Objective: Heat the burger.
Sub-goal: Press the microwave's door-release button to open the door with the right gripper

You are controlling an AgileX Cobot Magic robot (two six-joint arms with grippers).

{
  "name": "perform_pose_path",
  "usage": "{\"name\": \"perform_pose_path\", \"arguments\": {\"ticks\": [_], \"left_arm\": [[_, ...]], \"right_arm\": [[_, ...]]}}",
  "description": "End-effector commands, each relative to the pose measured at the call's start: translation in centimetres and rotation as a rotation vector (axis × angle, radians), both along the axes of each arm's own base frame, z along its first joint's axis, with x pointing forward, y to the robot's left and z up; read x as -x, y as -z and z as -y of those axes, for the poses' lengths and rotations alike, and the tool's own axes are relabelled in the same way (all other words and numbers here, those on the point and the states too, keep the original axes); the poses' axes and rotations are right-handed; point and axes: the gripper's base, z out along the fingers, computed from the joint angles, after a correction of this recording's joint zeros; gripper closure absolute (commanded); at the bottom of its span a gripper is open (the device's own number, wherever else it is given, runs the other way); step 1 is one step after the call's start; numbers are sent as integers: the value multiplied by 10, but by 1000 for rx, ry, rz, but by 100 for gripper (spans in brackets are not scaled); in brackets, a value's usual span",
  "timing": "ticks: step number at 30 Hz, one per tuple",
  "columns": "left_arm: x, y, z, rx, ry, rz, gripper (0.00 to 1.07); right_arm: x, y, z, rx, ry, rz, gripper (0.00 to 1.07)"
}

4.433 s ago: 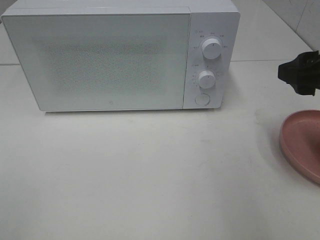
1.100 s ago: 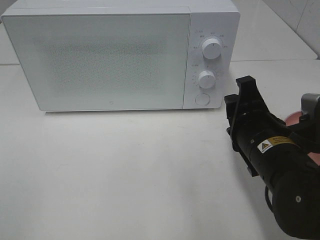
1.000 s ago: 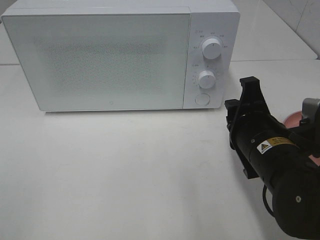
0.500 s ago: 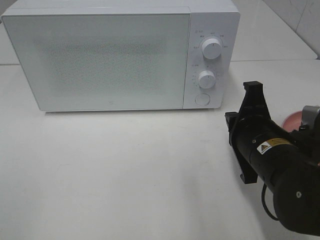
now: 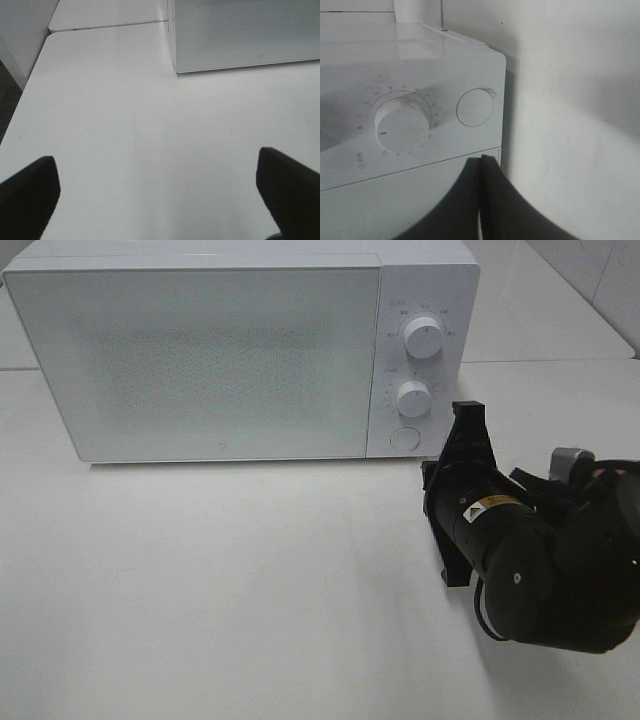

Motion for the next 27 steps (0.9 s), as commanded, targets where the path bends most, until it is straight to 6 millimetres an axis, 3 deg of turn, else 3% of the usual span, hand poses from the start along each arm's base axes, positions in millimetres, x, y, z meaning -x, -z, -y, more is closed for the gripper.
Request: {"name": "perform_pose_path", "arguments": {"ticks": [1, 5, 27], "left_arm": [[3, 0, 0, 8, -1, 18, 7], [3, 0, 0, 8, -1, 18, 7], [3, 0, 0, 8, -1, 18, 7]], "right_arm": [[-11, 2, -2, -11, 0, -3, 107], [-27, 4, -6, -20, -6, 8, 107], [-69, 27, -14, -85, 38, 16, 107]]}}
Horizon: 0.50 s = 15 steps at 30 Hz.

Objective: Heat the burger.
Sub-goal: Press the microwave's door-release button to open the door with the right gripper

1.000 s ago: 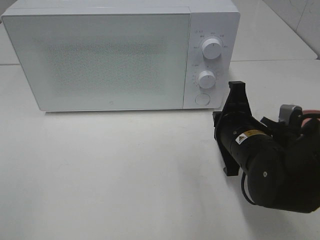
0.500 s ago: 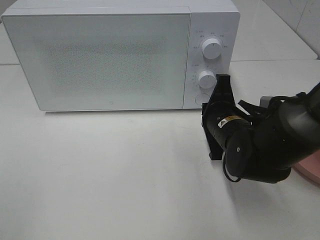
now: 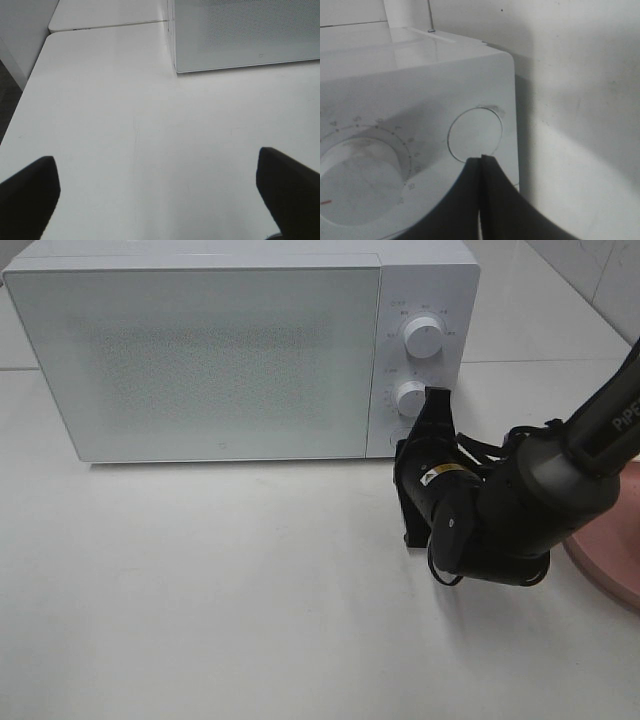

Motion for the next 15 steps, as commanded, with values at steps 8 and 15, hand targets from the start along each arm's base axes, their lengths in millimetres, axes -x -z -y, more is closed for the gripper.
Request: {"name": "perform_pose_path", "arguments": {"ticks": [8, 15], "left_arm": [[3, 0, 0, 8, -1, 18, 7], [3, 0, 0, 8, -1, 18, 7]], "right_arm": [[-16, 5, -4, -12, -8, 2, 107], [-24, 5, 0, 2, 3, 14, 107]]}}
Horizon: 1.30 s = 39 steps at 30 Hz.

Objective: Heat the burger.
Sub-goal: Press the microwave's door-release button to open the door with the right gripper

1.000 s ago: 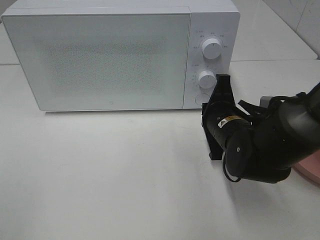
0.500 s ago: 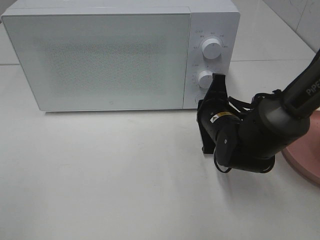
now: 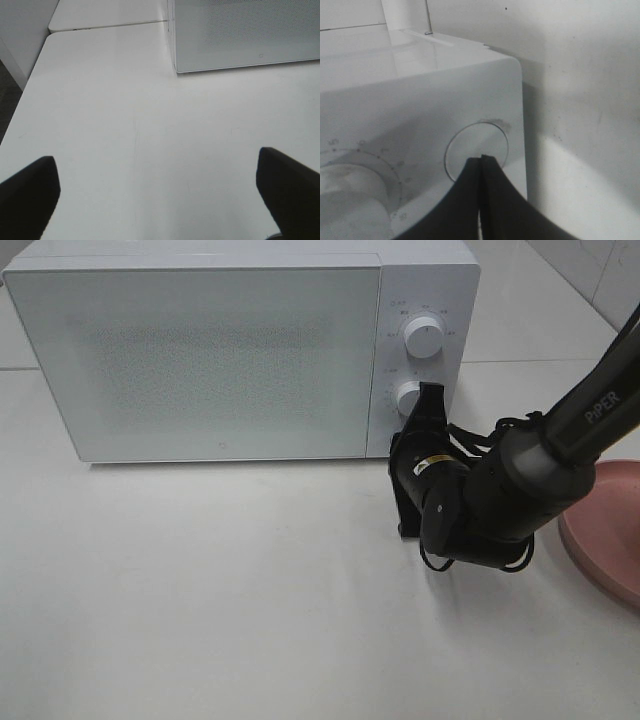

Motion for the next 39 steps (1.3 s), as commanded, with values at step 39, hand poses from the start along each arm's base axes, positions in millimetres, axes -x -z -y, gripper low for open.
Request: {"name": "perform_pose_path", "arguments": {"ticks": [39], "left_arm": [[3, 0, 0, 8, -1, 18, 7]], "right_arm": [[-51, -9, -8, -12, 37, 97, 107]]}}
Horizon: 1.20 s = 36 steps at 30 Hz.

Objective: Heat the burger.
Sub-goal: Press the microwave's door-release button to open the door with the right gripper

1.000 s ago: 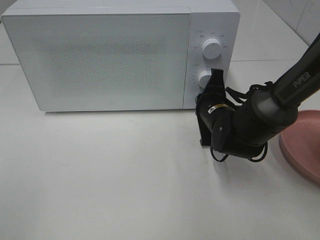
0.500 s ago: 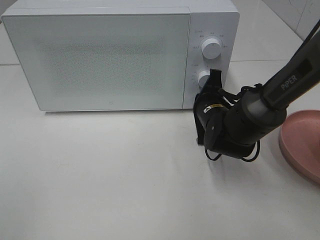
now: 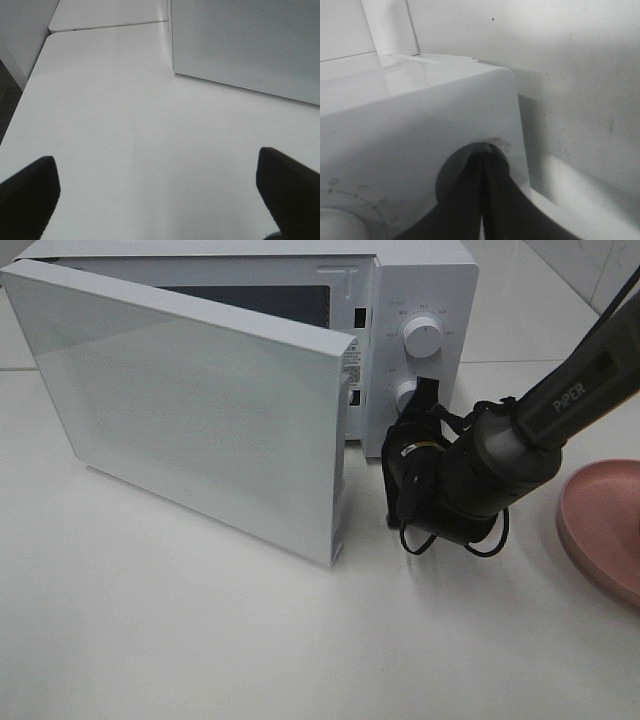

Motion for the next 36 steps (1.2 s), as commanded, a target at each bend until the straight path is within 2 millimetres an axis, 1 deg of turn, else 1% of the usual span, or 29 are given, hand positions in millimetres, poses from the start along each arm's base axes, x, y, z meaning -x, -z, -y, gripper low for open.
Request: {"name": "perform_pose_path", "arguments": {"ticks": [1, 5, 11, 13, 14, 16, 17, 19, 26, 29, 31, 32, 33, 34, 36], "left_arm": [[3, 0, 0, 8, -1, 18, 7], [3, 0, 0, 8, -1, 18, 7], [3, 0, 0, 8, -1, 18, 7], [3, 0, 0, 8, -1, 18, 7], [3, 0, 0, 8, -1, 18, 7], [3, 0, 0, 8, -1, 18, 7], [3, 0, 0, 8, -1, 18, 7], [3, 0, 0, 8, -1, 18, 7], [3, 0, 0, 7, -1, 18, 7], [3, 0, 0, 7, -1, 18, 7], [3, 0, 0, 7, -1, 18, 7], [3, 0, 0, 7, -1, 18, 7], [3, 0, 0, 7, -1, 18, 7], [3, 0, 0, 7, -1, 18, 7], [3, 0, 0, 7, -1, 18, 7]], "right_arm": [[-26, -15, -1, 41, -58, 144, 107], [-25, -18, -1, 38, -61, 146, 107], [-18, -23, 3, 70, -74, 138, 107], [-11, -24, 2, 83, -92, 120, 107], [-11, -24, 2, 83, -92, 120, 107], [1, -24, 4, 110, -100, 90, 107], [1, -24, 4, 110, -100, 90, 107], [9, -24, 4, 113, -112, 68, 107], [20, -25, 3, 109, -150, 16, 107], [26, -30, 5, 118, -171, -7, 107], [33, -36, 9, 148, -193, -19, 107], [33, -36, 9, 148, -193, -19, 107], [38, -40, 12, 167, -207, -24, 107], [38, -40, 12, 167, -207, -24, 107], [49, -46, 16, 199, -249, -54, 107]]}}
